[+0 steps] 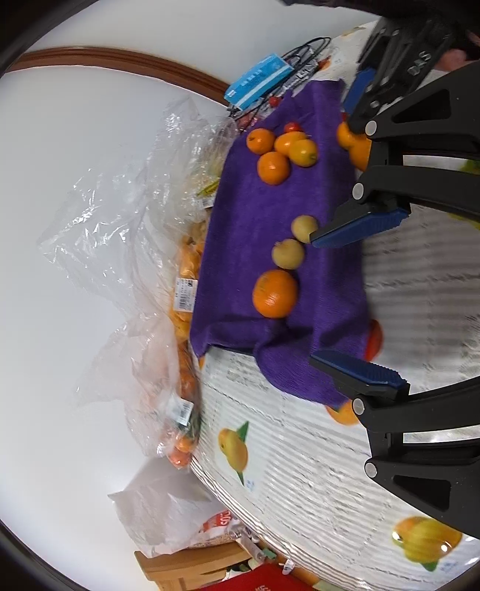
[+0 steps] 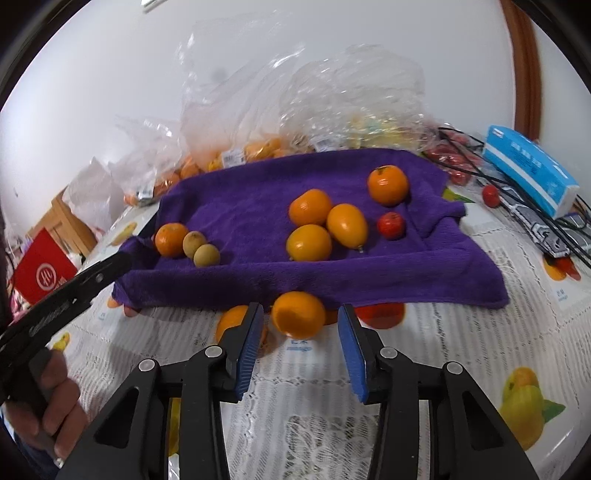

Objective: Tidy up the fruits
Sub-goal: 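Grasp a mandarin from the tablecloth with each gripper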

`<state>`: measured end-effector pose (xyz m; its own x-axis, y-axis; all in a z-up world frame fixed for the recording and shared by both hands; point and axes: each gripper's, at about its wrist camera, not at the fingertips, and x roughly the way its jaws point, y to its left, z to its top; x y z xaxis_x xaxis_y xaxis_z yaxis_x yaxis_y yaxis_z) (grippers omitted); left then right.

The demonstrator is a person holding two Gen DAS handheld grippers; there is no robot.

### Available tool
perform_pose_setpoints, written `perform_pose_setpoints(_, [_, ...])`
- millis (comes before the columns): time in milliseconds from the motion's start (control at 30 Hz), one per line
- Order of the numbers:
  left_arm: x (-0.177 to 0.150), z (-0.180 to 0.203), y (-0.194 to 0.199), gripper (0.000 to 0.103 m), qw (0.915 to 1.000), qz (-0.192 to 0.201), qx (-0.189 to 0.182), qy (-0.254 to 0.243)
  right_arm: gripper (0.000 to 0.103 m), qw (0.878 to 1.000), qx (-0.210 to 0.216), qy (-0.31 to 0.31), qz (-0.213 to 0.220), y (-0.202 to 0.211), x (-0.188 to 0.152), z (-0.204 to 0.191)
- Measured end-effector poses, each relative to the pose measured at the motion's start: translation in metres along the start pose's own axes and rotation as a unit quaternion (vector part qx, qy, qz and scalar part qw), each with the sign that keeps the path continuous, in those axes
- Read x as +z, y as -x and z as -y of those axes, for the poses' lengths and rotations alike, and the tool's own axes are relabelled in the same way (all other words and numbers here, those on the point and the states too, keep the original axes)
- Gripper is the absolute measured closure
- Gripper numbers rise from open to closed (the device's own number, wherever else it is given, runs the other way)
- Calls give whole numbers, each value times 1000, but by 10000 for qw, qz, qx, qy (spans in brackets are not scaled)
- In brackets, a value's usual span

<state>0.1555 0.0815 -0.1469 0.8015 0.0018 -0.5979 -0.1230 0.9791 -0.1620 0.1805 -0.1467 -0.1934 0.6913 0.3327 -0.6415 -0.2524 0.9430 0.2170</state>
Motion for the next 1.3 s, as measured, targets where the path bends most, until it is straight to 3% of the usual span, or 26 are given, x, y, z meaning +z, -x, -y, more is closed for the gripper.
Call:
perform_pose_setpoints(300, [-3, -3, -5, 48, 9997, -202, 92, 27, 67, 9989, -131, -127, -442, -29, 3, 2])
perform_pose_setpoints(567, [-6, 2, -9, 48, 9995, -288, -24, -86, 69, 9992, -10, -287, -264, -24, 6, 8])
perform_pose_setpoints(800, [-9, 8, -11, 48, 9980, -440, -418, -163, 69, 9995, -279, -99, -145, 3, -8, 21])
perform_pose_setpoints(1033, [-22, 42, -9, 48, 9879, -707, -1106, -829, 69, 9951, -957, 216, -94, 42, -38, 53])
perform_pose_setpoints(1100, [-26, 57, -9, 48, 9845, -774, -1140, -1081, 69, 9941, -1047, 266, -64, 52, -45, 58])
perform_pose_setpoints(1300, [-28, 88, -22, 48, 9814, -982, -1318, -991, 68, 9952, -962, 176, 50, 67, -54, 69])
